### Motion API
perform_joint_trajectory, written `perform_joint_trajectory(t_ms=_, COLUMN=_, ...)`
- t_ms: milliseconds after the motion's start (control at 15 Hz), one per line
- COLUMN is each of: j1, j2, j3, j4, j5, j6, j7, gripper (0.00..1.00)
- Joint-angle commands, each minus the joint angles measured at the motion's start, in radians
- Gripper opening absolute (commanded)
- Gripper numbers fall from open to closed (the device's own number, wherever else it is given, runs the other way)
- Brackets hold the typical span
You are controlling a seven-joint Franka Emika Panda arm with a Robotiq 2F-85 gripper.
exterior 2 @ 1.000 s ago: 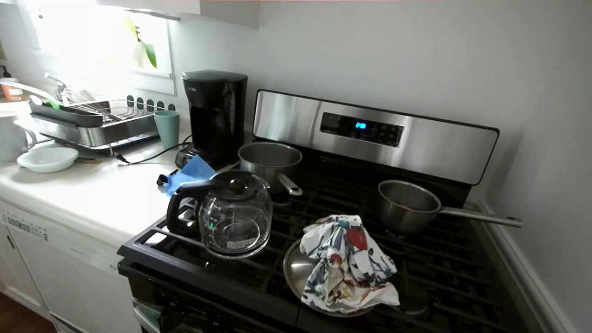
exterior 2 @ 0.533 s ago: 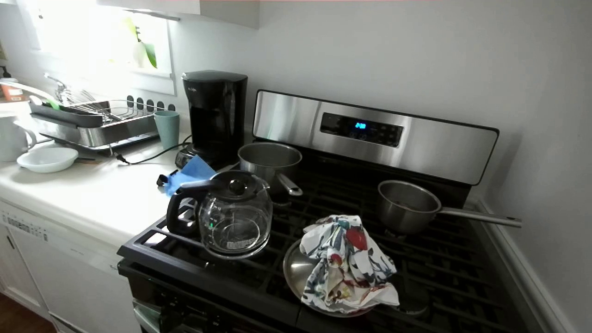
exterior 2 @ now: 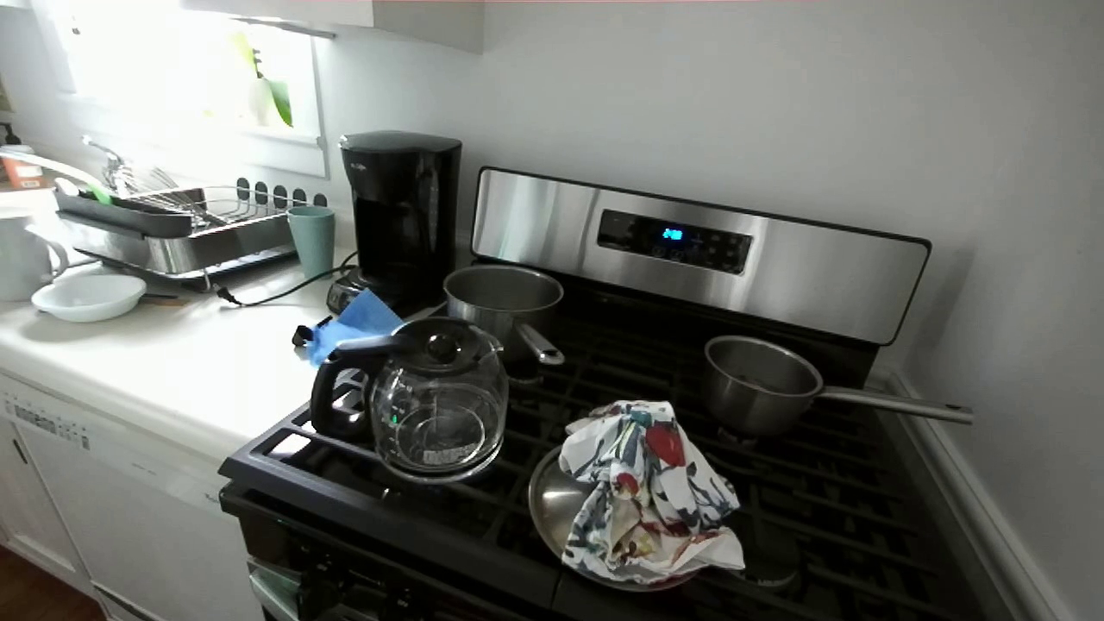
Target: Move the cup from the top shelf to the bottom shelf
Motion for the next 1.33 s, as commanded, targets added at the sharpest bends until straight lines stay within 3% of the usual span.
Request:
perform_joint_trajectory(t_ms=0, j1=0.004, j2=-0.074, j3=0.006, j4=-0.072, j5=-0.052, j6=-0.024, j7=0.055, gripper=0.59)
perform_joint_trajectory(t_ms=733, j1=-0.001, j2=-0.173, j3=0.017, j4=-0.155, j5=-0.022, j6=-0.183, j7=0.062, gripper=0.59)
perform_joint_trajectory(t_ms=1267, j1=-0.001, j2=-0.218, j3=0.02, j4=-0.237, j5=-0.02, j6=-0.215, j7=0.094, gripper=0.59)
